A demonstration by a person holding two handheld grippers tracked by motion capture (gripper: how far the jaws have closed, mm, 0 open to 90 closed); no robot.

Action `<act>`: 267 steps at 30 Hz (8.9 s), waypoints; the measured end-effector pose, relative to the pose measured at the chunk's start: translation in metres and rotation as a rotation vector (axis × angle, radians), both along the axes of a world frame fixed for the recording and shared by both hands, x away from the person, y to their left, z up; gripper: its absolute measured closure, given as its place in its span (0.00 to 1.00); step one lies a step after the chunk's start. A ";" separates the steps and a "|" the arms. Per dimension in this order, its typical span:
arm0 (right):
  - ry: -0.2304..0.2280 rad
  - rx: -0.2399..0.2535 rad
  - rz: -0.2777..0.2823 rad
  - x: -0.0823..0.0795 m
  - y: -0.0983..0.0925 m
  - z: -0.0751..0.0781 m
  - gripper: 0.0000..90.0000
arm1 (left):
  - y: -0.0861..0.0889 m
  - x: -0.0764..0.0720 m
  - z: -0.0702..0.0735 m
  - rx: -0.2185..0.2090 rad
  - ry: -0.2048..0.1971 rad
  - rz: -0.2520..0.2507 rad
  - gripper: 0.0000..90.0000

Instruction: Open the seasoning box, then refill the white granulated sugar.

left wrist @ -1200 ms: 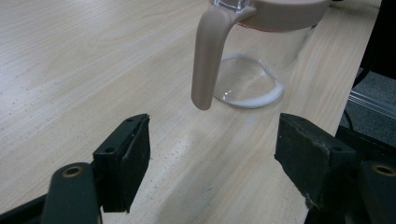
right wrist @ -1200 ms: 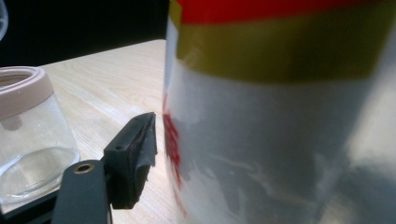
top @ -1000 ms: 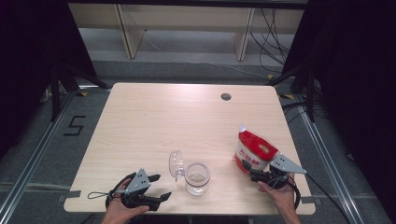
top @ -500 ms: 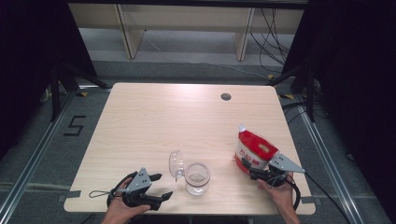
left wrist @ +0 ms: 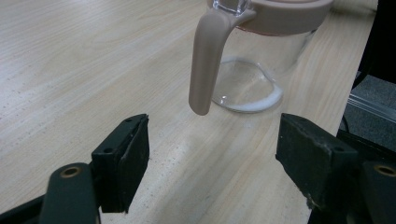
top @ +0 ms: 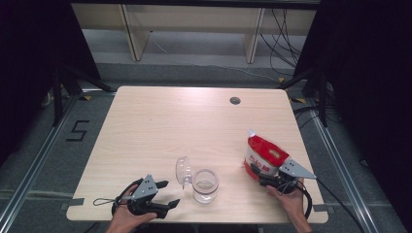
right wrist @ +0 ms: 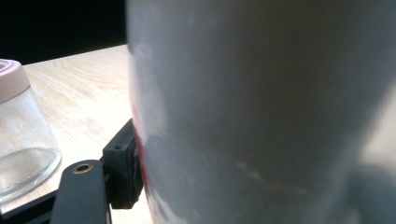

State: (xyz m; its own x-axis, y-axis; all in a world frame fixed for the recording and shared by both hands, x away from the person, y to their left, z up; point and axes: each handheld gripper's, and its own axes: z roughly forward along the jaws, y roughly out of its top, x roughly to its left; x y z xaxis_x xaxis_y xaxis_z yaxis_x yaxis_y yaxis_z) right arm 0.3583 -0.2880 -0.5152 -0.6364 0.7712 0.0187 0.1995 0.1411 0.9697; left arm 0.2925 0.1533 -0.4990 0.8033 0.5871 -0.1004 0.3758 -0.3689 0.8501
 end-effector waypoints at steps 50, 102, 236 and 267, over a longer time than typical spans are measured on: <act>0.017 -0.021 0.030 -0.004 0.008 0.006 0.50 | -0.001 -0.002 -0.001 0.016 -0.003 -0.030 0.28; -0.521 -0.970 0.172 -0.087 0.078 0.067 0.53 | 0.006 0.001 -0.001 0.053 -0.008 0.030 0.17; -0.833 -1.602 0.232 -0.089 0.100 0.078 0.55 | 0.006 0.002 -0.004 0.038 -0.023 0.031 0.17; -0.840 -1.605 0.224 -0.091 0.098 0.082 0.56 | 0.007 0.002 -0.003 0.027 -0.025 0.047 0.17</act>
State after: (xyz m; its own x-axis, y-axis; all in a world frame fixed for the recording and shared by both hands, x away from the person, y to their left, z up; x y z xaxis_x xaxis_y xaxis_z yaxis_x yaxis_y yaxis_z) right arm 0.2673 -0.1899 -0.4336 -0.1678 -0.3726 -0.9127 -0.3653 0.8834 -0.2935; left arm 0.2945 0.1599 -0.5023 0.7769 0.6263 -0.0645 0.3720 -0.3740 0.8496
